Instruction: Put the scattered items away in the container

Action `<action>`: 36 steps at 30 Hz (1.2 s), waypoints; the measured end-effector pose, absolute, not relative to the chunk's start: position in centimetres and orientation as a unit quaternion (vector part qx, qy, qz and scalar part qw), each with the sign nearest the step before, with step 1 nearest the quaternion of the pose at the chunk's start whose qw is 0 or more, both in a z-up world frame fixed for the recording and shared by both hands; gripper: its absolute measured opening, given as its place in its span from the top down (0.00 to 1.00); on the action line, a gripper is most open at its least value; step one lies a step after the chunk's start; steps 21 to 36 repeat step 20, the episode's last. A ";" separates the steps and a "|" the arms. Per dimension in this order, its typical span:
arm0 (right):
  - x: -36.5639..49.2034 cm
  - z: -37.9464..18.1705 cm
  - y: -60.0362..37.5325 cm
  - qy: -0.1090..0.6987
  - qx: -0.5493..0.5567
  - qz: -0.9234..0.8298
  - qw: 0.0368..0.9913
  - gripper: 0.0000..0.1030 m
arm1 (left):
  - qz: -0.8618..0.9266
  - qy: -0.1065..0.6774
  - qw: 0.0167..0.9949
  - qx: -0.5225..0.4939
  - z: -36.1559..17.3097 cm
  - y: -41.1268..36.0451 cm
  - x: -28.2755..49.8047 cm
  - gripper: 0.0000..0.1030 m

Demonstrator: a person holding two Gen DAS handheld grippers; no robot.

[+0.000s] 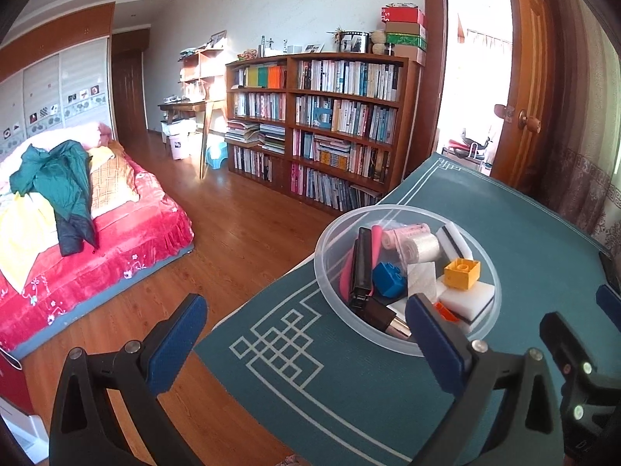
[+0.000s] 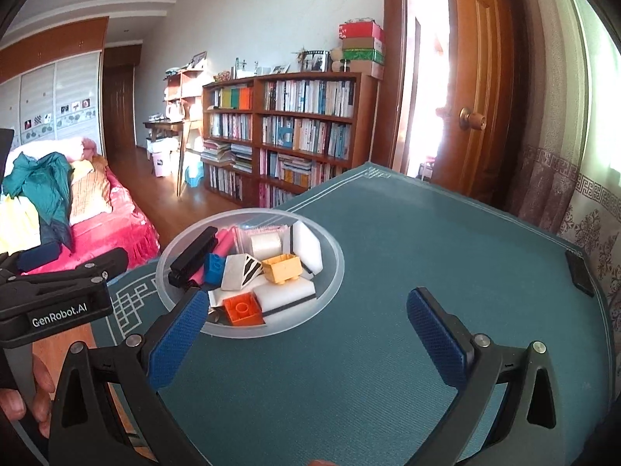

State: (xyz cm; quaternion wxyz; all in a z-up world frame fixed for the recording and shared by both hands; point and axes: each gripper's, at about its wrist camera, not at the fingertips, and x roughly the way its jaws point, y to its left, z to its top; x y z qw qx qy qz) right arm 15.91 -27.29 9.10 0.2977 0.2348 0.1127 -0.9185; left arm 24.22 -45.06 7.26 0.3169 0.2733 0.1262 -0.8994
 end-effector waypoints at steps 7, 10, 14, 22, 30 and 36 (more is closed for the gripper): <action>15.1 7.1 -29.5 0.137 0.291 -0.888 0.328 0.00 | -0.897 0.114 0.335 0.264 7.6 -45.4 25.0 0.00; 15.2 6.5 -30.2 0.145 0.297 -0.885 0.329 0.00 | -0.897 0.108 0.337 0.266 7.5 -45.4 24.8 0.00; 15.4 5.9 -30.5 0.152 0.292 -0.886 0.328 0.00 | -0.894 0.105 0.336 0.277 7.0 -45.6 24.4 0.00; 14.6 5.1 -30.2 0.156 0.303 -0.884 0.321 0.00 | -0.892 0.103 0.331 0.290 6.1 -45.6 23.9 0.00; 14.6 5.1 -30.2 0.156 0.303 -0.884 0.321 0.00 | -0.892 0.103 0.331 0.290 6.1 -45.6 23.9 0.00; 14.6 5.1 -30.2 0.156 0.303 -0.884 0.321 0.00 | -0.892 0.103 0.331 0.290 6.1 -45.6 23.9 0.00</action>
